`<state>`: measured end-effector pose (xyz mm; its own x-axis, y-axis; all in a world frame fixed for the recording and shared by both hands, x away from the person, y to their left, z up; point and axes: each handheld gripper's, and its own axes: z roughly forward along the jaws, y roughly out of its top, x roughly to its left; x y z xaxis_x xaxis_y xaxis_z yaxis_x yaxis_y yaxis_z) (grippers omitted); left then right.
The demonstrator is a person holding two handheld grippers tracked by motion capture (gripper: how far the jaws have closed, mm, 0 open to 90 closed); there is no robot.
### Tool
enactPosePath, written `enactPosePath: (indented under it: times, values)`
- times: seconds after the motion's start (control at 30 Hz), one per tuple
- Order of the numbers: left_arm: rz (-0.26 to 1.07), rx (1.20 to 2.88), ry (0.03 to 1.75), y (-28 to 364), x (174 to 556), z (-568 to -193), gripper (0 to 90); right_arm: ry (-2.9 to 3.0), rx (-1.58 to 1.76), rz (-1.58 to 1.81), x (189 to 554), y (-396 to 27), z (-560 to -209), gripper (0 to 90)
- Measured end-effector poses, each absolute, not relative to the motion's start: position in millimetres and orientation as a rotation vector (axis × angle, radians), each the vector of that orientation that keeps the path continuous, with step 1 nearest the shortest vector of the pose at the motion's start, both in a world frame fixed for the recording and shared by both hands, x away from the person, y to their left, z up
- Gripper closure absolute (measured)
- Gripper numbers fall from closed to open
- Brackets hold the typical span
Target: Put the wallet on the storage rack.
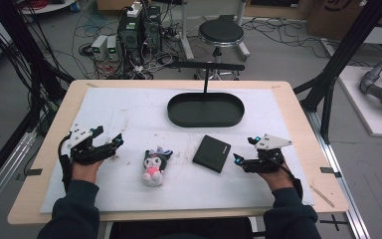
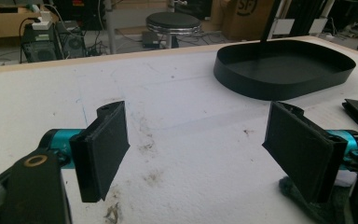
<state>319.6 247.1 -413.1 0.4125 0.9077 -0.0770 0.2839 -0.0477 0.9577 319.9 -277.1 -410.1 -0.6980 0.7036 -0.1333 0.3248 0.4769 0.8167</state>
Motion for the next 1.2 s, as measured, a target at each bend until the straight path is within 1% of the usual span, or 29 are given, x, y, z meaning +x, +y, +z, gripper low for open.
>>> enactPosePath:
  times: [0.13,0.17,0.2,0.33,0.5,0.53,0.57,0.6,0.63,0.67,0.7,0.73,0.77,0.87,0.93,1.03,1.2]
  values:
    - [0.718,1.588,1.082,245.9,319.2,-413.0,21.5,2.351,0.751,1.109,316.8,-255.1,-413.9,21.5]
    - [0.718,1.588,1.083,245.5,319.1,-413.0,21.5,2.351,0.751,1.109,316.8,-255.1,-413.9,21.5]
    - [0.718,1.589,1.083,245.3,319.2,-413.1,21.6,2.391,0.717,1.091,317.4,-243.9,-418.0,21.4]
    - [0.714,1.596,1.088,243.9,320.3,-414.7,21.6,2.48,0.649,1.047,320.3,-222.7,-428.5,21.5]
    - [0.709,1.604,1.087,242.9,321.7,-415.8,21.9,2.554,0.598,0.985,323.7,-206.8,-438.4,21.6]
    - [0.708,1.603,1.091,243.4,321.6,-416.1,21.9,2.57,0.559,0.924,324.9,-201.8,-442.5,24.3]
    - [0.708,1.603,1.091,243.4,321.6,-416.1,21.9,2.57,0.559,0.924,324.9,-201.8,-442.5,24.3]
    - [0.707,1.607,1.092,244.0,321.6,-416.2,21.9,2.556,0.54,0.912,324.2,-200.8,-441.5,35.3]
    - [0.707,1.607,1.092,244.0,321.6,-416.2,22.0,2.541,0.54,0.902,323.7,-200.9,-440.9,43.2]
    - [0.707,1.605,1.097,244.0,321.6,-416.4,22.0,2.541,0.54,0.902,323.7,-200.9,-440.9,43.2]
    - [0.709,1.607,1.098,244.3,321.6,-416.4,22.0,2.54,0.54,0.896,323.4,-201.7,-439.5,46.4]
    - [0.71,1.606,1.098,244.3,321.5,-416.4,22.3,2.55,0.513,0.885,322.5,-201.1,-437.7,58.1]
    - [0.71,1.606,1.097,244.4,321.5,-416.3,22.4,2.546,0.49,0.877,320.3,-199.7,-436.5,64.8]
    - [0.708,1.601,1.104,244.4,321.3,-416.5,22.4,2.538,0.452,0.859,316.8,-196.7,-433.9,77.6]
    - [0.711,1.599,1.104,244.7,321.1,-416.5,22.5,2.542,0.47,0.856,315.7,-196.5,-432.0,80.6]
    - [0.712,1.598,1.109,245.2,320.7,-416.6,22.6,2.521,0.464,0.883,315.5,-198.7,-427.6,82.4]
    - [0.712,1.596,1.115,246.4,320.8,-417.1,22.8,2.432,0.59,1.071,317.3,-217.3,-409.1,83.7]
